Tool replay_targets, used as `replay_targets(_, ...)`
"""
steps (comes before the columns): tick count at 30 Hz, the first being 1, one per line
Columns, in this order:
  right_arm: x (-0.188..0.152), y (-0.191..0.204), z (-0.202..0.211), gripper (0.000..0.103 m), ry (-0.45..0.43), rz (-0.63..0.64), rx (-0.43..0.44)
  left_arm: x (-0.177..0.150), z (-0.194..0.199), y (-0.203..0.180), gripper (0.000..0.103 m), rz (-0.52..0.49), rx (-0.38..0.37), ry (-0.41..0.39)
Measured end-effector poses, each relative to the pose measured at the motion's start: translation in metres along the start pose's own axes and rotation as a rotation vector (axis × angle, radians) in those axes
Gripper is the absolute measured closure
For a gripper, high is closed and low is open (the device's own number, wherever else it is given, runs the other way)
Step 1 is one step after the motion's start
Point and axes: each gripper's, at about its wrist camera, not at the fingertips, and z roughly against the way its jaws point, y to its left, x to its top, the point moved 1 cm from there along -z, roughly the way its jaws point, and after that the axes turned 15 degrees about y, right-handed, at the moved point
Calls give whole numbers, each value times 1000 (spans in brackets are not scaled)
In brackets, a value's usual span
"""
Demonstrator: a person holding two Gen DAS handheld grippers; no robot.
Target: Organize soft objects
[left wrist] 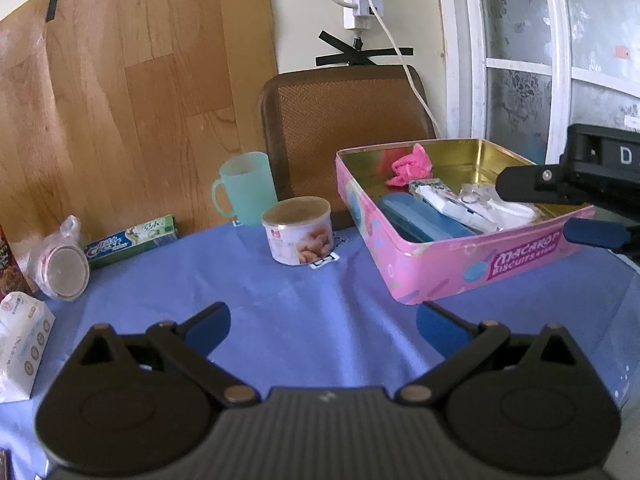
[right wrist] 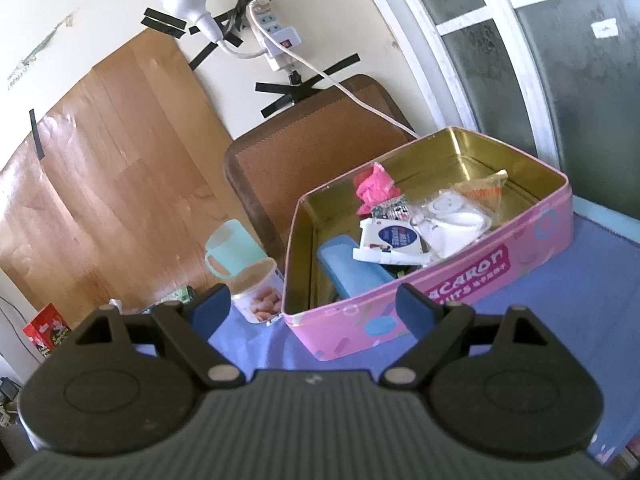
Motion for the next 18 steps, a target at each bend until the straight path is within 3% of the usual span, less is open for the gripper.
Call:
replay_targets(10,-1,-8,0,11,7,-25,13,0,-9,-9,0,-18,-20,49)
replay_targets(18,-5,-8,4,11,-45,9,-14,0,-11,-14,0,-21,-18,69)
